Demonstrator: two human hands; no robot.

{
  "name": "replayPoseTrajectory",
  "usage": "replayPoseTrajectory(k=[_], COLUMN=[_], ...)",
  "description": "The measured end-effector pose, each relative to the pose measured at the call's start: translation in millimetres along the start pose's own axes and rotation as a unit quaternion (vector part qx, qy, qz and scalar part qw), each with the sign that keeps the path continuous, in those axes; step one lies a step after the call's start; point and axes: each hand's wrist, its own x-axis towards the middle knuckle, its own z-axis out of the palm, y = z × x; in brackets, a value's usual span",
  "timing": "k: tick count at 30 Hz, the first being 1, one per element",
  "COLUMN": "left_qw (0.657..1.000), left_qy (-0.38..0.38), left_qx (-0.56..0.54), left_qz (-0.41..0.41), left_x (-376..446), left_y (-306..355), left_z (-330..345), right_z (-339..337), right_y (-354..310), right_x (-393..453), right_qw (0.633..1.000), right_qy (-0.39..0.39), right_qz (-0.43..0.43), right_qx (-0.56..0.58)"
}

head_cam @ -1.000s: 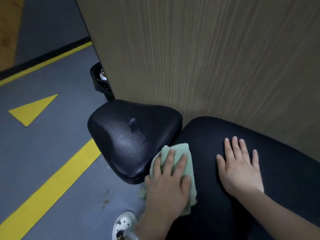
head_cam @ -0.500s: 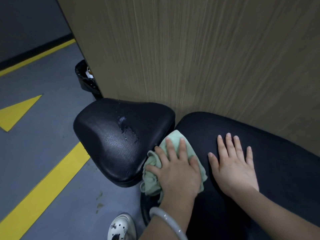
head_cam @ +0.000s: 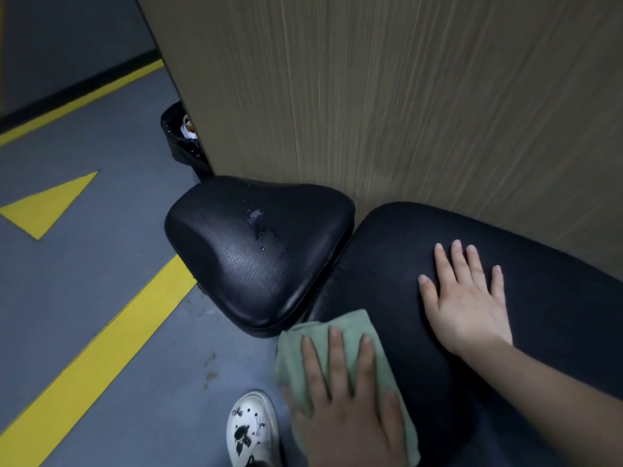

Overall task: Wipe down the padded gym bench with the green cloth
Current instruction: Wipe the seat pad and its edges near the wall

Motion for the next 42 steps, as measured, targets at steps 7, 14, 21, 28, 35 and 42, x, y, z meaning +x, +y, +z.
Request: replayPoseTrajectory(k=[7,14,21,28,35,42], left_qw=[0.998,0.994,0.997,0.999,0.998,0.985], left_qy=[-0.058,-0.104,-0.036,-0.044,-0.061,-0.111], left_qx=[0.020,0.009,0.021,0.002,-0.010,0.012], left_qz=[0.028,0.037,0.072,-0.025,0.004,0.130], left_x=[57,94,21,-1,-4,69], left_y=[16,20,-10,12,45,2], left_z=[6,5,-4,-1,2,-7], right_z=[1,1,-3,-2,-10,-6], right_y=[1,2,9,17,39,31], right_x=[1,1,-12,-27,-29,-28], right_qw=[1.000,1.000,0.998,0.996,0.988,0.992], right_qy=[-0.006,-0.027,-0.048,-0.053,-0.069,-0.054], right_qz=[-0.002,-0.004,-0.034,-0.071,-0.136,-0.110], right_qx=[-0.004,-0.012,-0.015,-0.009,-0.030,-0.020])
